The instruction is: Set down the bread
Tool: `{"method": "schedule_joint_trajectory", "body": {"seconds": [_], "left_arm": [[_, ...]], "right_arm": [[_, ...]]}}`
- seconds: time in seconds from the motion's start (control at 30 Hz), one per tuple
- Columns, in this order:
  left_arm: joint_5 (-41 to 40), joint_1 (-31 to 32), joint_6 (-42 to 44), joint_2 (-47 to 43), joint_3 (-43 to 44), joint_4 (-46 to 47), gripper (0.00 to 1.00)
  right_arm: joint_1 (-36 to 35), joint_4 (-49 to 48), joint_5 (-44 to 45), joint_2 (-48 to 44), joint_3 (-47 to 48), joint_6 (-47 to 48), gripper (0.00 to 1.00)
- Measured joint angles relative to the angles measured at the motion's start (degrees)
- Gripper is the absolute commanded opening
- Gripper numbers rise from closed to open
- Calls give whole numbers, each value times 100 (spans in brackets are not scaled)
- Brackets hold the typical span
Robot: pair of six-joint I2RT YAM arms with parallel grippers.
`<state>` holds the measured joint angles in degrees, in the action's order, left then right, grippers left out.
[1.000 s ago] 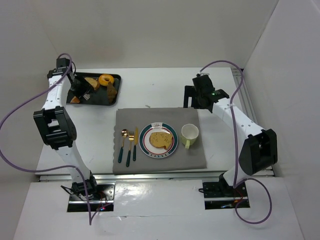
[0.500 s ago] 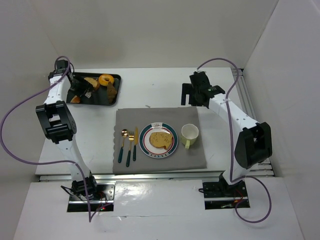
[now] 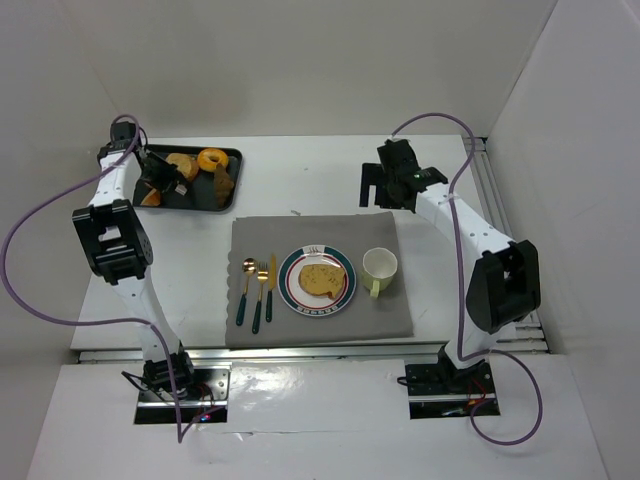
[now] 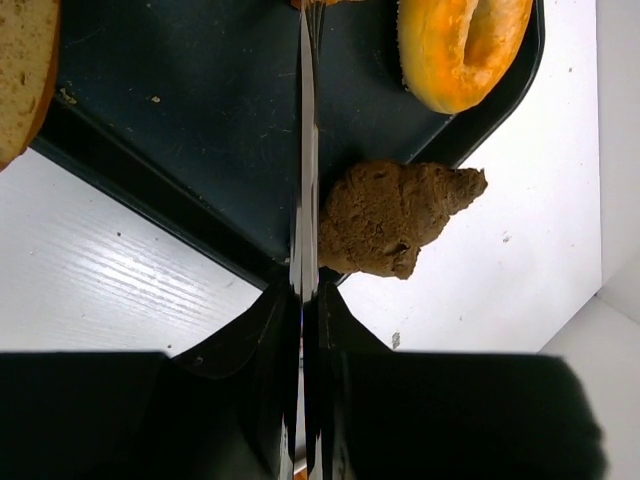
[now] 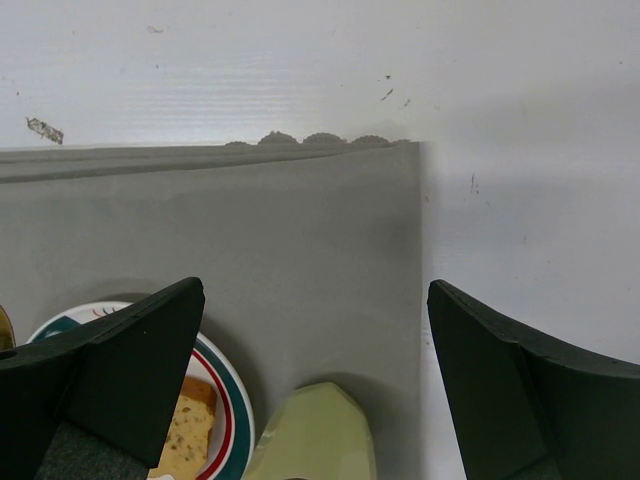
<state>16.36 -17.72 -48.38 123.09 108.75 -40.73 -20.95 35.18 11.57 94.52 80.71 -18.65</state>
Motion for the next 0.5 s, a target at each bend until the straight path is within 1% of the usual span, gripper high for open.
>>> {"method": "schedule_joint_trajectory", "body": {"seconds": [0.07, 0.27, 0.4, 0.5], "left_arm": [[0, 0, 4, -2, 0, 4, 0], [-63, 0, 33, -282, -44, -33, 0], [-214, 0, 142, -1086, -400, -133, 0], [-323, 0, 332, -1777, -487, -330, 0]], "right_arm": [[0, 2, -13, 11, 0, -17, 100], [0, 2, -37, 22, 0, -37, 100], [0, 2, -70, 11, 0, -39, 100], [0, 2, -114, -33, -4, -42, 100]]}}
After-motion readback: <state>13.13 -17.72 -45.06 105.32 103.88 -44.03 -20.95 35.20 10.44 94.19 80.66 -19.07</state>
